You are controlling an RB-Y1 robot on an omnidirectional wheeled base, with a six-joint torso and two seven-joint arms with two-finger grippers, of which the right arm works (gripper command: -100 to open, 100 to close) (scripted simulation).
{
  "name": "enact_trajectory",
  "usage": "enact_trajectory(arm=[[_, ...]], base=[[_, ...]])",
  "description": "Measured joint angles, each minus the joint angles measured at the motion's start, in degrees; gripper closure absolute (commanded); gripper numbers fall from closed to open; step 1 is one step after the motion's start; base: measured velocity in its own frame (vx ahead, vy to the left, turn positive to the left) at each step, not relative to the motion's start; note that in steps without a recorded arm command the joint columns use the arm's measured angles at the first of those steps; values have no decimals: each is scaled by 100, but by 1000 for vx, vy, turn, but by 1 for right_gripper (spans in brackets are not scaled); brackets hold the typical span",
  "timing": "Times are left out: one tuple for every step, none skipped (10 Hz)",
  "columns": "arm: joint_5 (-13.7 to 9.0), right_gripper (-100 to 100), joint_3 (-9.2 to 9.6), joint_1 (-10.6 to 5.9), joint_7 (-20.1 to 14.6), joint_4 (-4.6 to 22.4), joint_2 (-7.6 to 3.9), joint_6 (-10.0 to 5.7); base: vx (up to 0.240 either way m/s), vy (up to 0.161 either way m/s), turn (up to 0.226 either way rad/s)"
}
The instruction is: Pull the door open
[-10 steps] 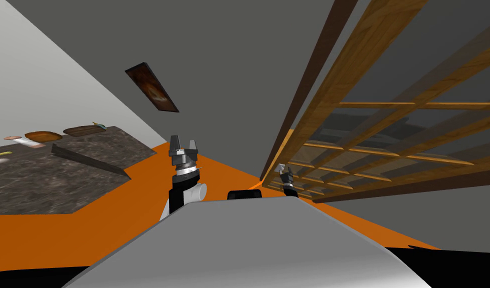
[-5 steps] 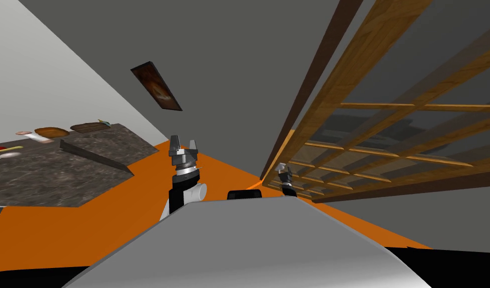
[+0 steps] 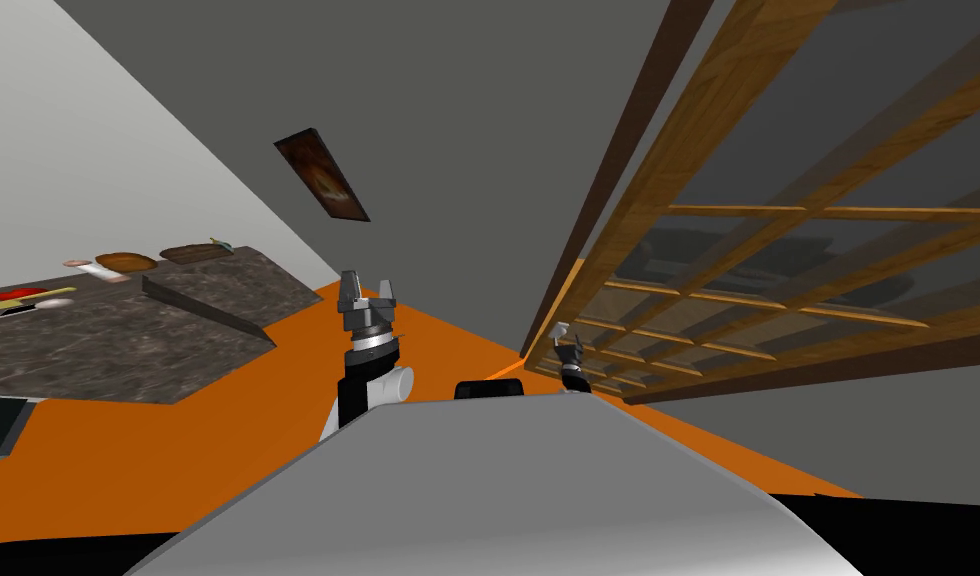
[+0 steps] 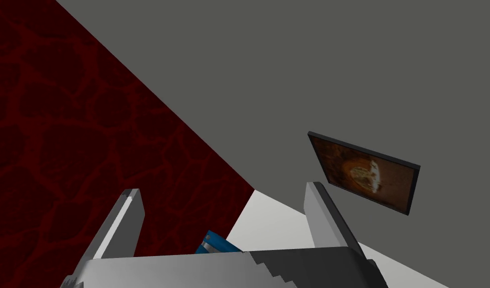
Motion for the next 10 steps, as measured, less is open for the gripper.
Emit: enact_trajectory(arm=[[-111,-100,64,-12,-169,-19,7,-4],[-165,-100,94,-11,-300,-42,13,0],[-252,-100,138,4,-442,-105,20,18],[-296,-100,166,0,-558,-107,20,16],[-377,-100,212,-7,-704,-124,27,14],[-421,-100,239,-16,-813,-123,31,9],[-502,-100,283,-16,-956,-152,35,13],[-609,-100,348,-26,-1129,-164,40,6],[-662,-100,379,-25,-1263,-181,44,4],[-743,-100,421,-21,-1417,-219,47,12]], base=[[-56,-6,17],[-49,-3,28],[-42,-3,13],[-49,-5,22],[-44,-6,16],[-49,-9,28],[-72,-13,38],[-59,-3,17],[-54,-5,24],[-41,-5,13]])
